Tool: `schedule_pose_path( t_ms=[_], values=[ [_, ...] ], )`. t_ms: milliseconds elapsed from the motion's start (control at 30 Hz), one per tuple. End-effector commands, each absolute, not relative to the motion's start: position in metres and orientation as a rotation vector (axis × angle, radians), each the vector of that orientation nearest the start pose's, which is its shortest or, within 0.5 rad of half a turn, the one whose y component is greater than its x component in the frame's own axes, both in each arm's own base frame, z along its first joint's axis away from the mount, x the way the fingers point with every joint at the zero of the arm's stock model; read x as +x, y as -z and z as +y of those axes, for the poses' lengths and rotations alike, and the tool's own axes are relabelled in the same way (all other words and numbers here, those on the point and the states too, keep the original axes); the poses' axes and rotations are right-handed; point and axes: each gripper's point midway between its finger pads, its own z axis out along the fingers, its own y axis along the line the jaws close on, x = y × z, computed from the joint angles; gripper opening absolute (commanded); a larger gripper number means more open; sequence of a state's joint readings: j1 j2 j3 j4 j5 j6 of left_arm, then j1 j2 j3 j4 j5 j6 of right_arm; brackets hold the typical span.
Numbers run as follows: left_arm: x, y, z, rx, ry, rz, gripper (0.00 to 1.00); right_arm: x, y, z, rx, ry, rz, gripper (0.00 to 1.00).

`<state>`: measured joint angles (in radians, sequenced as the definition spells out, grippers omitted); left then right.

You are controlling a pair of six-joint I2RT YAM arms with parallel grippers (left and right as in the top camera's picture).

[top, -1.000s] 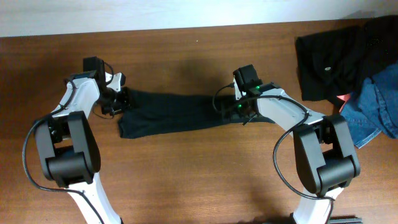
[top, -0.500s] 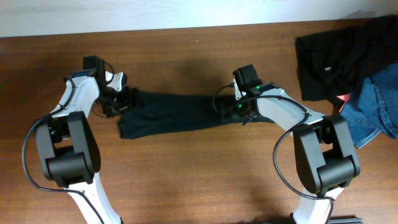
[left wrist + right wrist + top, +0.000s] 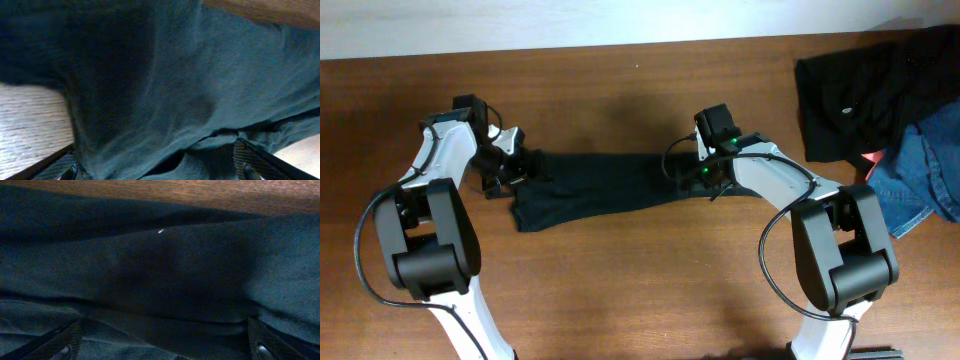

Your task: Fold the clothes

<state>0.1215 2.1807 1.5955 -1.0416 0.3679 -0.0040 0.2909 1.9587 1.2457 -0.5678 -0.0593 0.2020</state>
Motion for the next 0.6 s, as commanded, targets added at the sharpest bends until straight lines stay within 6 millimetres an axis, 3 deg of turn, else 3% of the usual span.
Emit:
schedule_pose_path(
  t_ms=[0, 233, 567],
  values=[
    [0.357, 0.041, 0.024, -0.429, 0.406, 3.318, 0.95, 0.386, 0.012, 0.131, -0.160, -0.175, 2.917, 0.99],
    [0.339, 0.039, 0.043, -0.514, 0.359, 3.376, 0.94, 0.387, 0.012, 0.131, -0.160, -0.177, 2.913, 0.99],
    [0.343, 0.043, 0.020, -0.322, 0.390, 3.380, 0.99, 0.387, 0.012, 0.131, -0.160, -0.177, 2.913, 0.99]
  ],
)
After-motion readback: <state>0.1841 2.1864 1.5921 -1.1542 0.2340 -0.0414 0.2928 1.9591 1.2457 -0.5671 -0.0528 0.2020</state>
